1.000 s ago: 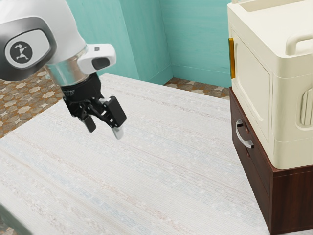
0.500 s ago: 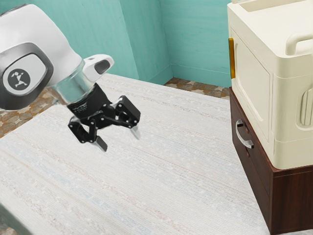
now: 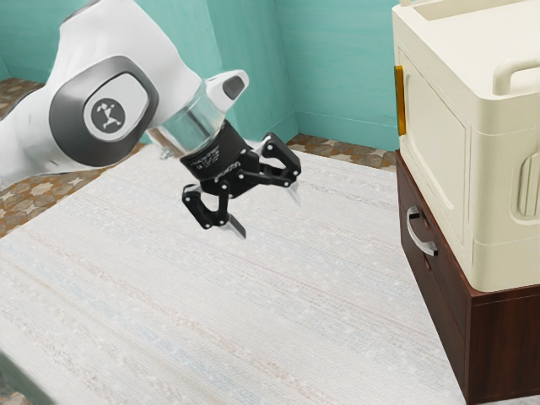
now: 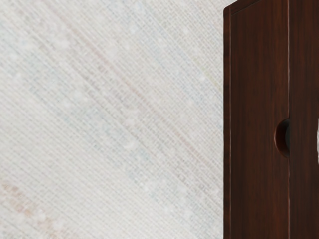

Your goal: Pull the drawer handle with one arm to open the drawer

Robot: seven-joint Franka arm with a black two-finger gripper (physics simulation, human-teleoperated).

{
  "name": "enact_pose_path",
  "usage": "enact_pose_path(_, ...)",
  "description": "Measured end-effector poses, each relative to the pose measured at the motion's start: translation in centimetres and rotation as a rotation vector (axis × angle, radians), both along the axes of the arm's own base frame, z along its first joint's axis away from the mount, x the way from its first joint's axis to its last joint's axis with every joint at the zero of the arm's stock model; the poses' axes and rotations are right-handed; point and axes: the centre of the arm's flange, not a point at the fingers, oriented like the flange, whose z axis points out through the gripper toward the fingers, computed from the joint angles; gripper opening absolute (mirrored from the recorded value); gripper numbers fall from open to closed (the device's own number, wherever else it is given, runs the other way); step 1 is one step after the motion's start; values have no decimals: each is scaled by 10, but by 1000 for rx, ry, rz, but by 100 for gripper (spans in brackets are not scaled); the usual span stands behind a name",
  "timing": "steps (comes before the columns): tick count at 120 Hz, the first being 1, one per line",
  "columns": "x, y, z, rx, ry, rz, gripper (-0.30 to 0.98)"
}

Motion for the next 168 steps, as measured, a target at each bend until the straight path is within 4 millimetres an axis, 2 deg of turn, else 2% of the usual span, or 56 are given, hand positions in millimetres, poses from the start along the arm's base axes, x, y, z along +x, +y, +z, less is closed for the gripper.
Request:
enact_pose_path(34,36,-18,-16,-42,36,19,69)
enact_pose_path(72,57,-51,-33,-63,71,0,69)
enact_pose_path(91,80,-73,-38,-80,68,-21,69)
enact_pose_path(102,93,-69,-45,-75,72,-2,69)
enact_pose_path(120,99,-69,-53,-74,84,11,69)
enact_pose_path(136,99,-71,-57,-75,95,14,69)
enact_pose_path(152,99,-71,-50,-102,63,32,69)
enact_pose_path(168,95,-68,-66,-143,64,68,69)
